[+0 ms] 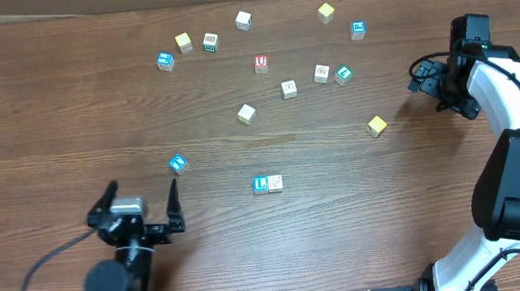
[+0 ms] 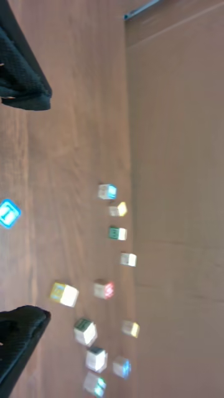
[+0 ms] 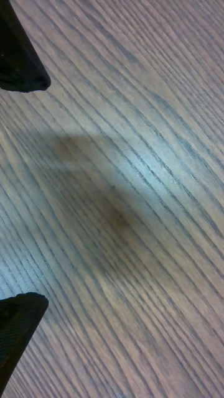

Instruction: Form a horizontal line

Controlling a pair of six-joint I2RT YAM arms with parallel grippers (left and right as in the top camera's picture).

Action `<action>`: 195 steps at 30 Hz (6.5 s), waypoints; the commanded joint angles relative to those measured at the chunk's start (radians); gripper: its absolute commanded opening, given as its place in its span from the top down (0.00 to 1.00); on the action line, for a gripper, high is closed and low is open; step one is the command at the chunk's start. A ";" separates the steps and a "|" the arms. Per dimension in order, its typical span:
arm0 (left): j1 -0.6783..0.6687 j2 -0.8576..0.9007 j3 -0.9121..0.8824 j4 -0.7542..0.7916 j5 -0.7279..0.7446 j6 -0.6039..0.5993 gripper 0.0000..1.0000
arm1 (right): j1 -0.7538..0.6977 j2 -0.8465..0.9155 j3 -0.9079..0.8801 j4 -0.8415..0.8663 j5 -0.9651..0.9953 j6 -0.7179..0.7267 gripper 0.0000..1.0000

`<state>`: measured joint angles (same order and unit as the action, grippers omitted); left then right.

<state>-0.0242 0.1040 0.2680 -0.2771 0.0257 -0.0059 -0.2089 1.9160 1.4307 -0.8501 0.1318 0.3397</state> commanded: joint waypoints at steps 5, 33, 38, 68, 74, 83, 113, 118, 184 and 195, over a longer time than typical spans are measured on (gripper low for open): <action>0.004 0.463 0.639 -0.366 0.037 -0.028 0.00 | -0.001 -0.021 0.022 0.005 0.009 -0.001 0.00; 0.003 1.721 1.287 -1.147 0.195 -0.168 0.55 | -0.001 -0.021 0.022 0.005 0.009 -0.001 0.00; 0.003 1.803 1.269 -1.136 0.072 -0.237 0.43 | -0.001 -0.021 0.022 0.005 0.009 -0.001 0.00; 0.003 2.018 1.244 -0.924 0.129 -0.354 0.78 | -0.001 -0.021 0.022 0.005 0.009 -0.001 0.00; 0.002 2.016 1.295 -0.980 0.129 -0.307 0.73 | -0.001 -0.021 0.022 0.005 0.010 -0.001 0.00; -0.049 1.871 1.323 -1.025 0.123 -0.306 0.65 | -0.001 -0.021 0.022 0.005 0.009 -0.001 0.00; -0.172 1.807 1.263 -0.965 -0.167 -0.332 0.38 | -0.001 -0.021 0.022 0.005 0.009 -0.001 0.00; -0.173 1.907 1.263 -0.963 -0.162 -0.314 0.33 | -0.001 -0.021 0.022 0.005 0.009 -0.001 0.00; -0.190 1.653 1.221 -0.917 -0.088 -0.228 0.19 | -0.001 -0.021 0.022 0.005 0.009 -0.001 0.00; -0.172 1.472 0.861 -0.563 -0.091 -0.139 0.00 | -0.001 -0.021 0.022 0.005 0.009 -0.001 0.00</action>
<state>-0.2089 1.5448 1.1957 -0.8803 -0.0711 -0.2054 -0.2089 1.9160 1.4315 -0.8494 0.1345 0.3397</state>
